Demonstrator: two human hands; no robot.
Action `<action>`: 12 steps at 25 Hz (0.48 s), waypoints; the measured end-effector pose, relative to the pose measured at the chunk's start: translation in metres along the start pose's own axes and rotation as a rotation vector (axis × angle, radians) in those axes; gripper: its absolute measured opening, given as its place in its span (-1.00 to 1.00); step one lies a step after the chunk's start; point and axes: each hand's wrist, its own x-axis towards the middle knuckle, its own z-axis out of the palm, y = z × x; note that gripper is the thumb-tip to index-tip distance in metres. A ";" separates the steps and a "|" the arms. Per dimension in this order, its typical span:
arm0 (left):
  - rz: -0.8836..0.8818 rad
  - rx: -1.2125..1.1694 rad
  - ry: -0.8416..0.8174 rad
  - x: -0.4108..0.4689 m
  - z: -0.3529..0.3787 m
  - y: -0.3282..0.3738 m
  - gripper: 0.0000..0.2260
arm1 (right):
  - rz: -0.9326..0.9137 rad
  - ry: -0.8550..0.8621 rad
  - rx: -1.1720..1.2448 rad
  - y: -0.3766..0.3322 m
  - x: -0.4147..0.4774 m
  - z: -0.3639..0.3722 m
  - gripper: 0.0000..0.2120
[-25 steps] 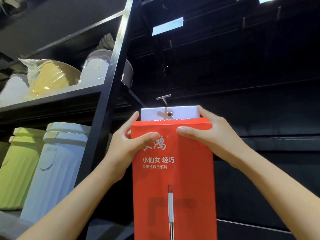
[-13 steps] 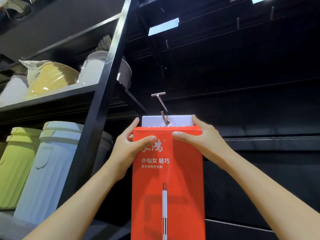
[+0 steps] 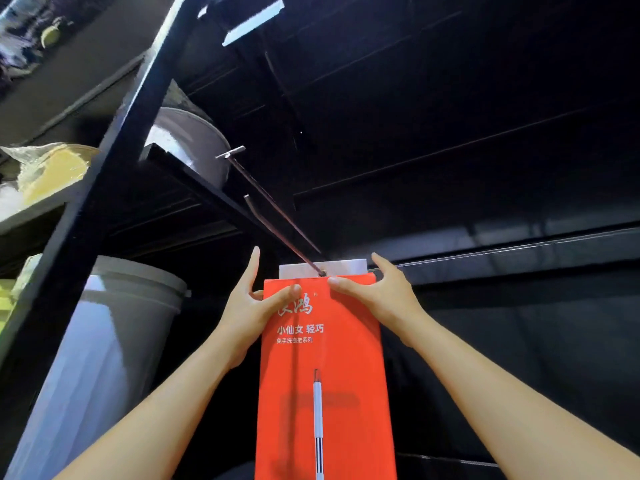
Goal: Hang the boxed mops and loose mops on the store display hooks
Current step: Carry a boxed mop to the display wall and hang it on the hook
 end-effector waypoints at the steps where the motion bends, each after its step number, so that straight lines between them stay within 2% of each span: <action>1: -0.007 0.011 0.004 0.005 0.006 -0.009 0.04 | 0.014 0.008 0.012 0.011 0.007 -0.001 0.11; 4: -0.014 0.030 -0.006 0.017 0.023 -0.036 0.03 | 0.031 0.019 0.048 0.041 0.020 -0.003 0.13; 8: -0.014 0.016 0.025 0.028 0.038 -0.068 0.00 | 0.002 0.085 0.031 0.070 0.029 0.001 -0.01; 12: -0.043 -0.060 0.059 0.037 0.042 -0.087 0.00 | -0.031 0.105 0.013 0.079 0.036 0.008 -0.05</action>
